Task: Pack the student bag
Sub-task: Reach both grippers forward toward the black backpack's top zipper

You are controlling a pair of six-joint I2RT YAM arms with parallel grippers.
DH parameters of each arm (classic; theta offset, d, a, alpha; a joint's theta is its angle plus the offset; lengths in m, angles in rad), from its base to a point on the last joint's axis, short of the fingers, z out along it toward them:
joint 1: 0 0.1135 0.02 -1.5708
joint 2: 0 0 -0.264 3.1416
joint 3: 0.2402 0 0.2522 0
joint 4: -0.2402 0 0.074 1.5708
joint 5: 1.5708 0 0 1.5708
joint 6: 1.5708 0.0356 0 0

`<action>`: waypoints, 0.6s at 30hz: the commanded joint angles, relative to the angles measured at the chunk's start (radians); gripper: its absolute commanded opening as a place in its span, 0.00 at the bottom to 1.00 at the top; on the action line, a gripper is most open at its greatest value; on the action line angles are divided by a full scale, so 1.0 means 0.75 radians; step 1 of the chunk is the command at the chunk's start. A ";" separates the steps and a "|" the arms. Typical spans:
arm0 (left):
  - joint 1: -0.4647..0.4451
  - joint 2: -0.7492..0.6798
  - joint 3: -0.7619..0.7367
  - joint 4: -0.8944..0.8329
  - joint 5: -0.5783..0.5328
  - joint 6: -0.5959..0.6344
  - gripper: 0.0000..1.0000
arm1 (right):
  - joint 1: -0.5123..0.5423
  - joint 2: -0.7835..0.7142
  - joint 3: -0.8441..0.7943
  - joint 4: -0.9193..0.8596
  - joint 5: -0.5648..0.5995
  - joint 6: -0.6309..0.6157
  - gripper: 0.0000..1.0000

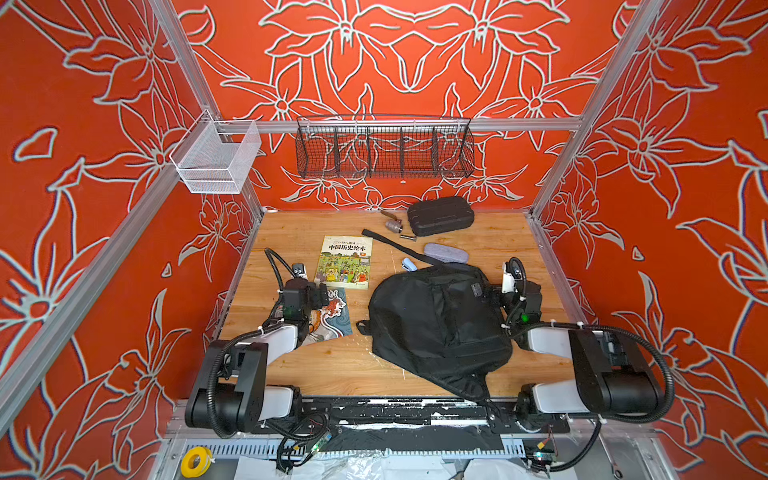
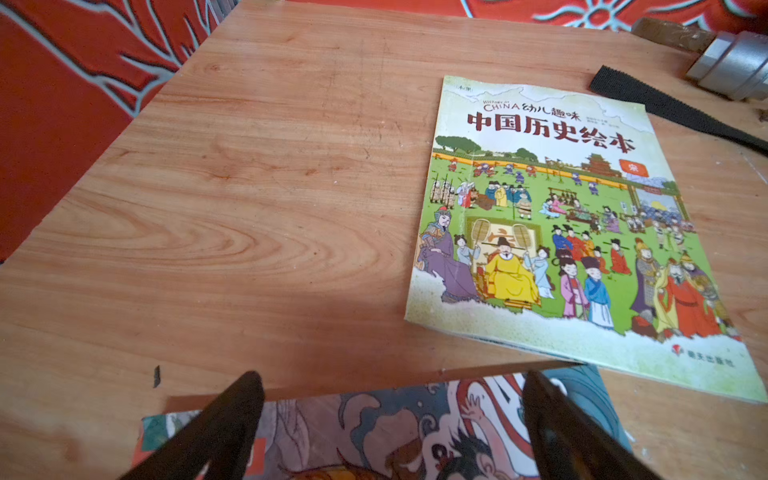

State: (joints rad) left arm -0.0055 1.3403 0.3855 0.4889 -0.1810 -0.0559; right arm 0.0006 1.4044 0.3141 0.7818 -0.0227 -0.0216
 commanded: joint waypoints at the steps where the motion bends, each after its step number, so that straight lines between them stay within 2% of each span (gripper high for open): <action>1: 0.010 0.000 0.020 0.013 0.011 0.001 0.97 | 0.007 0.008 0.027 -0.012 0.017 0.011 0.97; 18: 0.016 0.007 0.028 0.005 0.025 0.001 0.97 | 0.007 0.013 0.032 -0.022 0.020 0.015 0.97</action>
State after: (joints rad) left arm 0.0002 1.3403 0.3855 0.4885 -0.1753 -0.0559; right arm 0.0006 1.4044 0.3153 0.7723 -0.0227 -0.0208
